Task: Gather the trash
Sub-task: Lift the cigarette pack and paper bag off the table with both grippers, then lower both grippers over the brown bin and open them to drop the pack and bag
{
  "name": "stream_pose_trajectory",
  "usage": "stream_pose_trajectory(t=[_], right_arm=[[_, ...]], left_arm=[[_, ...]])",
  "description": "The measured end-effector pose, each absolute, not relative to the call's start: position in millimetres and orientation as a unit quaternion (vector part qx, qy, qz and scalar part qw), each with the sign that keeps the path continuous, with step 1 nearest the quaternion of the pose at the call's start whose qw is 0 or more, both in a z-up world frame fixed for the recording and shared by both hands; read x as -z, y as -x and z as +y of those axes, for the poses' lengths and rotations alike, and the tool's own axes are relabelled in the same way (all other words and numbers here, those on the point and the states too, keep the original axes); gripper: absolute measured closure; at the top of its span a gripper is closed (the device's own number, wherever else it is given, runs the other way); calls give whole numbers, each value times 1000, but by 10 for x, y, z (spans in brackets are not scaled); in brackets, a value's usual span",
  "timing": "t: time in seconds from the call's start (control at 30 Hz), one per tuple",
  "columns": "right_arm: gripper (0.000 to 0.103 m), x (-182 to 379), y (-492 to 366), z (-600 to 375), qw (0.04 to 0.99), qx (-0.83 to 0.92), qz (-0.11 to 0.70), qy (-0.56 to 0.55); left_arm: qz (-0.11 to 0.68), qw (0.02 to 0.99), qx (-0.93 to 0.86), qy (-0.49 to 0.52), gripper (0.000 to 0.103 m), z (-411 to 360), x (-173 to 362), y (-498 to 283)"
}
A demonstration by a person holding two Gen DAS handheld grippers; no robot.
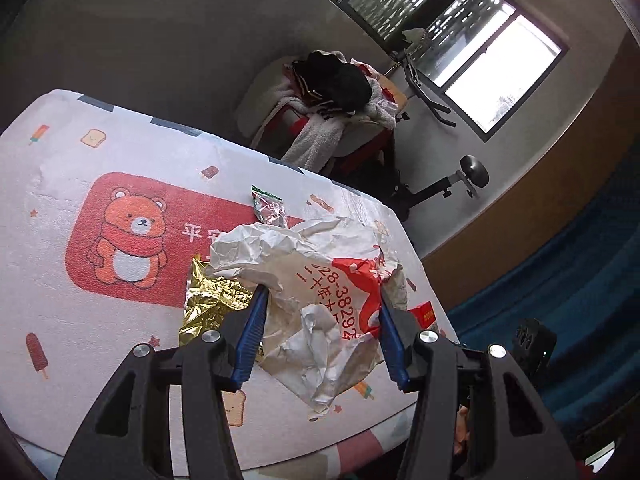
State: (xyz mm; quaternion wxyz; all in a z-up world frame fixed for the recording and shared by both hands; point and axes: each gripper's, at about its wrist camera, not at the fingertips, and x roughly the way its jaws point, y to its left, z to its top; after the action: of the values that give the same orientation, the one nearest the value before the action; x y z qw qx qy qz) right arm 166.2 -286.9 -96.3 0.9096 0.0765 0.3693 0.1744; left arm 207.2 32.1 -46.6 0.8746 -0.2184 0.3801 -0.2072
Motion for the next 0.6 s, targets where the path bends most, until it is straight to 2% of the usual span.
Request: stream_pose_trajectory(t=[0.23,0.6], right_arm=[[45,907,-1306,-2898,914,-191,353,-66],[45,992,-763,-2774,915,-214,340,-37]], left_arm=[[369,907,190,77,51,157,537,-1481],[371,902,216,-49,51,-157,980,-456]])
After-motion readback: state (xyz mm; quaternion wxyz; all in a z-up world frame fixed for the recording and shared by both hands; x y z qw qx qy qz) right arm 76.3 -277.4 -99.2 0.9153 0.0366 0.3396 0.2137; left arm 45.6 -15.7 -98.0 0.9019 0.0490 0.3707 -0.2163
